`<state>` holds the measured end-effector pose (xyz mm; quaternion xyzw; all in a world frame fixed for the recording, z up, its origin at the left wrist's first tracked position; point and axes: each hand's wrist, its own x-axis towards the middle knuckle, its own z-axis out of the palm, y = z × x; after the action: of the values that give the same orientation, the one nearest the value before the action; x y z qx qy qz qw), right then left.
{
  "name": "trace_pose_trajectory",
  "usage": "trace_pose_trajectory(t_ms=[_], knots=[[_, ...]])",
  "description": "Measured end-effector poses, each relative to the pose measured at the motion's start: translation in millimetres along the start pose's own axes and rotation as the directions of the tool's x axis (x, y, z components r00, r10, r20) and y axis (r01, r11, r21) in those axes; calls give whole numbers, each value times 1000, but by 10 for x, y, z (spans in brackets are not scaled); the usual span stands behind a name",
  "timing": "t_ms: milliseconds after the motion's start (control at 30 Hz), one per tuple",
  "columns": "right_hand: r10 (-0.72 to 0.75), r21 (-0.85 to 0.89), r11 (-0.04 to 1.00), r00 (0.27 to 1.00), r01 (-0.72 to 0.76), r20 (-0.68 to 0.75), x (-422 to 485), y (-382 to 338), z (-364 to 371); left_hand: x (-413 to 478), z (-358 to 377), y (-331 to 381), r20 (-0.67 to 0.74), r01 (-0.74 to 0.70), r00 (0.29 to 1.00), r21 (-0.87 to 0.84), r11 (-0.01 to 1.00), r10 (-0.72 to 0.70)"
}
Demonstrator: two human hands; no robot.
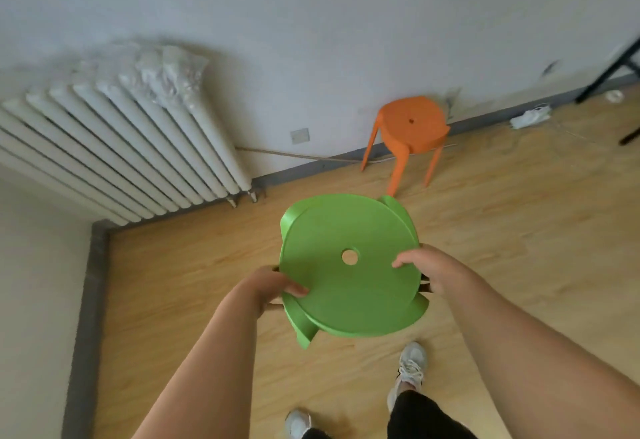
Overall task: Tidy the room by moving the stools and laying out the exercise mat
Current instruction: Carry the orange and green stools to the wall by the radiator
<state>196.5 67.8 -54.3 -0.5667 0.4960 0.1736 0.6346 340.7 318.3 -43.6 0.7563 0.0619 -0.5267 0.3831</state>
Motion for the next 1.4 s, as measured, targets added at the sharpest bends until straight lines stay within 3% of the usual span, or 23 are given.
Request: trace_pose_trajectory(t_ms=[400,1133,1400], knots=[[72,177,983,985,-43,-159,380,28,-2705,858,2113,1825,209,-90,977,225,970,42],[83,449,888,927,98,-367,1573,-1058,-5316,2616,3952,4770,378,-140,926,401,905,-24],[56,390,919,965,51,-257,2366,-1506,-6442,3104,4658,5426,321,-76,946,353,933,-44]])
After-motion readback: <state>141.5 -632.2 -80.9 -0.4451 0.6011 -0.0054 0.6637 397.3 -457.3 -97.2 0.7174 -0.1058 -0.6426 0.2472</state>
